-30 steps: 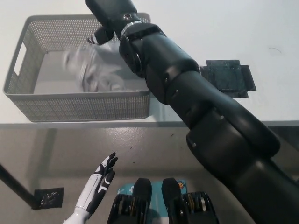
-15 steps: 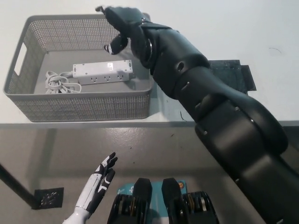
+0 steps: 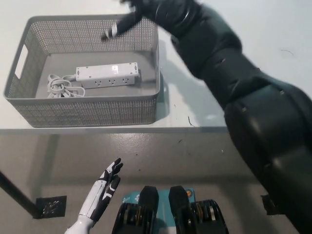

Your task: Use the right hand to pick up a power strip and put it into a container on the left side

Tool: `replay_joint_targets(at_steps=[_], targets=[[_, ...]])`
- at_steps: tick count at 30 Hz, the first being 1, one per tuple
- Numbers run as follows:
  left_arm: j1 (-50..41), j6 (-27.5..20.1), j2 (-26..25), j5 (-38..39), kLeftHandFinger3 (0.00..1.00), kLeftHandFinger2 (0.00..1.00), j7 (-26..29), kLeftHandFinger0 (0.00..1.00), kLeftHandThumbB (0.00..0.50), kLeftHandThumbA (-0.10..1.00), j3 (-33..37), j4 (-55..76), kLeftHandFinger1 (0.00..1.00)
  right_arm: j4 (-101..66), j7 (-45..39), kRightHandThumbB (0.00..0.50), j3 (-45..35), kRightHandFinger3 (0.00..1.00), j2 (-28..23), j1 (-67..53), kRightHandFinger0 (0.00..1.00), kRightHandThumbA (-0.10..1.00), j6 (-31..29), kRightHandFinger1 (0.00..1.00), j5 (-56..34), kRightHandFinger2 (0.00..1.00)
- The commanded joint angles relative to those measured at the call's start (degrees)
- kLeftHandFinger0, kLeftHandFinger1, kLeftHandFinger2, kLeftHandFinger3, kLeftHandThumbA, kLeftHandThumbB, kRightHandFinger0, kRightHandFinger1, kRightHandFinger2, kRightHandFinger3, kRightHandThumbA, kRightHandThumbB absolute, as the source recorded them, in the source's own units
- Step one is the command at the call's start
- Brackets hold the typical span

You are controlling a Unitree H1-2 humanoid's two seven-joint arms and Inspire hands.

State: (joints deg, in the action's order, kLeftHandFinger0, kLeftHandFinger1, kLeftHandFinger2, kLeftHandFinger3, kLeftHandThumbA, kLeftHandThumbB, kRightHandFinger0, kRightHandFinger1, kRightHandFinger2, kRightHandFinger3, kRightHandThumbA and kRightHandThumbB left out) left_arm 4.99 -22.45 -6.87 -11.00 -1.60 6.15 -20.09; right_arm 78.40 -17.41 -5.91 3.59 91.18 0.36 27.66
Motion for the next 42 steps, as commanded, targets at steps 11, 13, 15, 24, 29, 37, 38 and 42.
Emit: replay_joint_targets(at_steps=[11, 13, 15, 24, 29, 37, 38, 42], targets=[[1.8, -2.3, -1.4, -0.2, 1.0, 0.96, -1.4, 1.0, 0.042, 1.0, 0.6, 0.8, 1.0, -65.7, -8.5, 0.395, -13.3, 1.0, -9.5, -3.1, 1.0, 1.0, 7.2, 1.0, -29.6, 1.0], [1.3, -1.8, -1.1, 0.4, 1.0, 0.96, -1.7, 1.0, 0.032, 1.0, 0.6, 1.1, 1.0, -74.8, -9.0, 0.41, -13.7, 1.0, -10.5, -7.6, 1.0, 1.0, 10.3, 1.0, -31.2, 1.0], [1.3, -1.9, -0.9, 1.0, 1.0, 0.96, -1.9, 1.0, 0.03, 1.0, 0.6, 0.9, 1.0, -78.6, -9.2, 0.415, -13.6, 1.0, -10.8, -9.4, 1.0, 1.0, 11.4, 1.0, -32.0, 1.0], [1.3, -2.3, -0.7, -0.2, 1.0, 0.95, -1.1, 1.0, 0.006, 1.0, 0.7, -0.2, 1.0, -111.1, -6.2, 0.391, -13.9, 1.0, -13.8, -22.1, 1.0, 1.0, 17.3, 1.0, -45.1, 1.0], [1.0, -2.7, -0.5, 0.0, 1.0, 0.94, -0.9, 1.0, 0.003, 1.0, 0.6, -0.7, 1.0, -119.1, -1.8, 0.403, -14.7, 1.0, -17.2, -23.0, 1.0, 1.0, 16.1, 1.0, -53.7, 1.0], [0.4, -3.0, -0.5, 0.0, 1.0, 0.94, -1.1, 1.0, 0.005, 1.0, 0.8, -1.2, 1.0, -123.3, 3.3, 0.334, -15.3, 1.0, -21.8, -23.4, 1.0, 1.0, 14.2, 1.0, -63.7, 1.0], [0.4, -2.7, -0.4, 0.4, 1.0, 0.94, -1.3, 1.0, 0.016, 1.0, 0.7, -1.2, 1.0, -123.3, 3.5, 0.333, -15.2, 1.0, -22.0, -23.4, 1.0, 1.0, 14.1, 1.0, -63.9, 1.0], [0.3, -2.5, -0.4, 0.5, 1.0, 0.94, -1.3, 1.0, 0.017, 1.0, 0.6, -1.3, 1.0, -123.5, 4.0, 0.332, -14.9, 1.0, -22.4, -23.9, 1.0, 1.0, 14.0, 1.0, -64.4, 1.0]])
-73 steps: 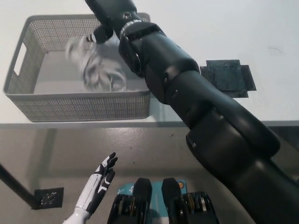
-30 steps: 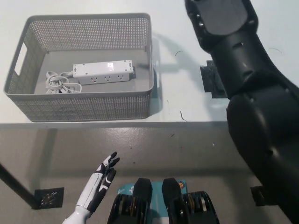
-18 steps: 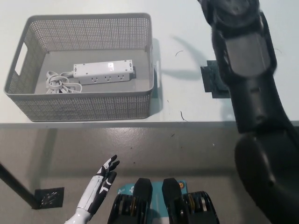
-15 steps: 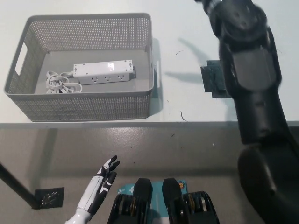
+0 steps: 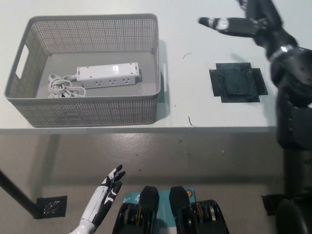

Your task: Use the right hand to pick up a power strip and put it into a container on the left side

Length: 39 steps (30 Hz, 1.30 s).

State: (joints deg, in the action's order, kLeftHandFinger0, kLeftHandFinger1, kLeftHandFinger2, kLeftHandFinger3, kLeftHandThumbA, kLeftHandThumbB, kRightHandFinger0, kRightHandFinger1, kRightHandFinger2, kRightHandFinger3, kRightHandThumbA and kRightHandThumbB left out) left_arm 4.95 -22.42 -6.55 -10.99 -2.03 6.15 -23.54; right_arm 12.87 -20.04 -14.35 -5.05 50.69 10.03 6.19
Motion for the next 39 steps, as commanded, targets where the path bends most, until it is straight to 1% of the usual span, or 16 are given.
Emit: replay_joint_targets(at_steps=[1, 13, 14, 15, 17, 18, 19, 20, 22, 23, 26, 29, 33, 37, 38, 39], targets=[[0.4, -2.3, -0.7, 0.4, 1.0, 0.94, -0.9, 1.0, 0.02, 1.0, 0.6, 2.2, 1.0, -58.0, 6.7, 0.332, -6.4, 1.0, -13.8, 16.5, 1.0, 1.0, 4.4, 1.0, -43.0, 1.0], [0.1, -2.7, -0.3, 0.7, 1.0, 0.96, -0.9, 1.0, 0.02, 1.0, 0.8, 1.4, 1.0, -58.2, 7.7, 0.331, -5.8, 1.0, -14.5, 16.1, 1.0, 1.0, 5.2, 1.0, -44.3, 1.0], [0.2, -3.0, -0.3, 0.2, 1.0, 0.95, -0.6, 1.0, 0.014, 1.0, 0.8, 1.2, 1.0, -61.8, 6.6, 0.466, 0.8, 1.0, -6.5, -2.4, 1.0, 1.0, -6.2, 1.0, -36.6, 1.0], [0.4, -3.3, -0.4, 0.0, 1.0, 0.94, -0.5, 1.0, 0.01, 1.0, 0.9, 0.8, 1.0, -67.3, 7.6, 0.386, 9.5, 1.0, 10.8, -30.6, 1.0, 1.0, -26.9, 1.0, -21.9, 1.0], [0.4, -2.7, -0.3, 0.3, 1.0, 0.94, -0.7, 1.0, 0.027, 1.0, 0.8, 1.1, 1.0, -67.3, 8.7, 0.389, 12.0, 1.0, 14.4, -33.2, 1.0, 1.0, -23.3, 1.0, -19.3, 1.0], [0.3, -3.0, -0.3, 0.1, 1.0, 0.94, -0.7, 1.0, 0.023, 1.0, 1.0, 0.9, 1.0, -67.3, 8.3, 0.426, 12.7, 1.0, 14.9, -38.3, 1.0, 1.0, -22.1, 1.0, -19.8, 1.0], [0.2, -3.0, -0.2, 0.2, 1.0, 0.94, -0.7, 1.0, 0.022, 1.0, 1.0, 0.9, 1.0, -67.3, 7.3, 0.324, 13.0, 1.0, 13.8, -42.1, 1.0, 1.0, -20.2, 1.0, -21.5, 1.0], [0.2, -3.0, -0.2, 0.5, 1.0, 0.94, -0.8, 1.0, 0.021, 1.0, 0.9, 1.0, 1.0, -67.0, 5.3, 0.41, 13.2, 1.0, 12.0, -47.5, 1.0, 1.0, -17.9, 1.0, -23.4, 1.0], [0.5, -3.3, -0.2, 0.6, 1.0, 0.94, -0.9, 1.0, 0.018, 1.0, 0.9, 0.7, 1.0, -62.7, 1.8, 0.417, 12.7, 1.0, 10.7, -51.5, 1.0, 1.0, -22.1, 1.0, -24.6, 1.0], [0.8, -3.3, -0.2, 0.7, 1.0, 0.95, -0.9, 1.0, 0.01, 0.99, 0.8, 0.4, 1.0, -58.8, 0.4, 0.333, 13.2, 1.0, 11.0, -52.9, 1.0, 1.0, -26.1, 1.0, -23.7, 1.0], [0.8, -2.8, -0.2, 0.9, 1.0, 0.94, -1.0, 1.0, 0.021, 0.99, 0.7, 0.5, 1.0, -48.1, 1.5, 0.356, 11.7, 1.0, 12.1, -57.3, 1.0, 1.0, -34.2, 1.0, -13.9, 1.0], [1.1, -2.8, -0.3, 0.7, 1.0, 0.93, -0.8, 1.0, 0.01, 0.98, 0.6, 0.5, 1.0, -37.5, 3.2, 0.217, 10.8, 1.0, 13.4, -58.6, 1.0, 1.0, -36.7, 1.0, -11.1, 1.0], [1.1, -2.6, -0.2, 0.8, 1.0, 0.93, -0.9, 1.0, 0.014, 0.97, 0.6, 0.5, 1.0, -24.2, 5.8, 0.269, 8.7, 1.0, 14.3, -58.5, 1.0, 1.0, -36.9, 1.0, -10.1, 1.0], [1.0, -2.4, -0.2, 0.4, 1.0, 0.94, -0.9, 1.0, 0.022, 0.99, 0.9, 0.6, 1.0, -14.5, 6.7, 0.223, 6.5, 1.0, 14.0, -57.4, 1.0, 1.0, -37.0, 1.0, -10.0, 1.0], [1.1, -2.5, -0.2, 0.6, 1.0, 0.94, -0.9, 1.0, 0.024, 0.99, 0.8, 0.5, 1.0, -13.4, 6.9, 0.081, 6.4, 1.0, 13.5, -57.0, 1.0, 1.0, -37.0, 1.0, -9.4, 1.0], [1.3, -2.7, -0.2, 0.7, 1.0, 0.94, -0.8, 1.0, 0.026, 0.99, 0.7, 0.3, 1.0, -11.2, 7.4, 0.125, 6.2, 1.0, 12.7, -56.5, 1.0, 1.0, -37.0, 1.0, -8.6, 1.0]])
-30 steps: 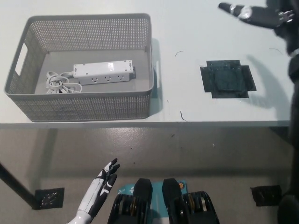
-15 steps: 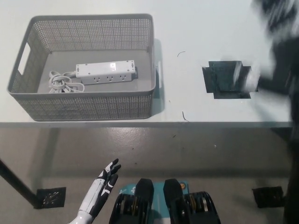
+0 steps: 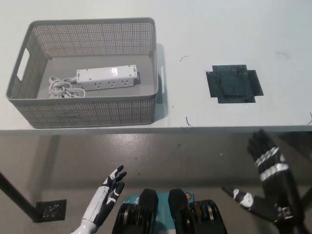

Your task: Use the right hand to pick up a power strip and put it into a container on the left side

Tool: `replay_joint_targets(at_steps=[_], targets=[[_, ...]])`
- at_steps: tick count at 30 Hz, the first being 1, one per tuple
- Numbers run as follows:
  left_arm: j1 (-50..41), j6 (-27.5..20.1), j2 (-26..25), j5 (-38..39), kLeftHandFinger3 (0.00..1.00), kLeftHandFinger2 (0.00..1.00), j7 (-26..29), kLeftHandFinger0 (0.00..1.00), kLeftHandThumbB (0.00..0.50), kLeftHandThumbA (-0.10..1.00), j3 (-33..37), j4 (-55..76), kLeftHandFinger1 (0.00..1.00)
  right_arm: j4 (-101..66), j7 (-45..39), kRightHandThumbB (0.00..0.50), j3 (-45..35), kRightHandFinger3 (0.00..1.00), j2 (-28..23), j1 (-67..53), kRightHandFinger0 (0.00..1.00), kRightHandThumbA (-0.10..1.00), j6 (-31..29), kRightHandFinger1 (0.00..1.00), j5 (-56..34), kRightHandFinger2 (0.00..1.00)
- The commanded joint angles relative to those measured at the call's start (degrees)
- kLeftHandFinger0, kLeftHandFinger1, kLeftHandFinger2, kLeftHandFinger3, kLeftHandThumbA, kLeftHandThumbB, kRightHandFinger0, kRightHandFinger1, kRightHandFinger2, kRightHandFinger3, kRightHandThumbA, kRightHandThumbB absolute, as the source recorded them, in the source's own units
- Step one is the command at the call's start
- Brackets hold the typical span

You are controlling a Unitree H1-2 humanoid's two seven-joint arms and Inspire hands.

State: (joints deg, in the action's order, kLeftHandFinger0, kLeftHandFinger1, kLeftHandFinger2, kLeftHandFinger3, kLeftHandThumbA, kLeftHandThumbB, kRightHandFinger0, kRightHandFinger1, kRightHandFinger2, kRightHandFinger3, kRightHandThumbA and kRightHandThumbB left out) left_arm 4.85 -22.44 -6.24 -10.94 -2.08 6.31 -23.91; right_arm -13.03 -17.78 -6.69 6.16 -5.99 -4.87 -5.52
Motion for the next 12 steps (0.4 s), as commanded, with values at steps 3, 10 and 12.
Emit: replay_joint_targets(at_steps=[3, 10, 12], targets=[[1.5, -3.2, -0.6, -0.1, 1.0, 0.93, -0.2, 1.0, 0.014, 0.99, 0.6, 0.5, 1.0, 20.3, 5.5, 0.148, -1.4, 1.0, -0.5, 1.7, 1.0, 1.0, -22.1, 1.0, 3.9, 1.0], [1.6, -3.7, -0.7, 0.0, 1.0, 1.0, -0.2, 1.0, 0.037, 1.0, 0.6, 0.6, 1.0, 26.7, 3.6, 0.123, 0.4, 1.0, -3.1, 5.1, 1.0, 1.0, -18.4, 1.0, 2.5, 1.0], [1.6, -3.8, -0.7, -0.1, 1.0, 1.0, -0.1, 1.0, 0.065, 1.0, 0.5, 0.6, 1.0, 27.7, 3.2, 0.114, 1.0, 1.0, -3.5, 5.7, 1.0, 1.0, -17.7, 1.0, 2.3, 1.0]])
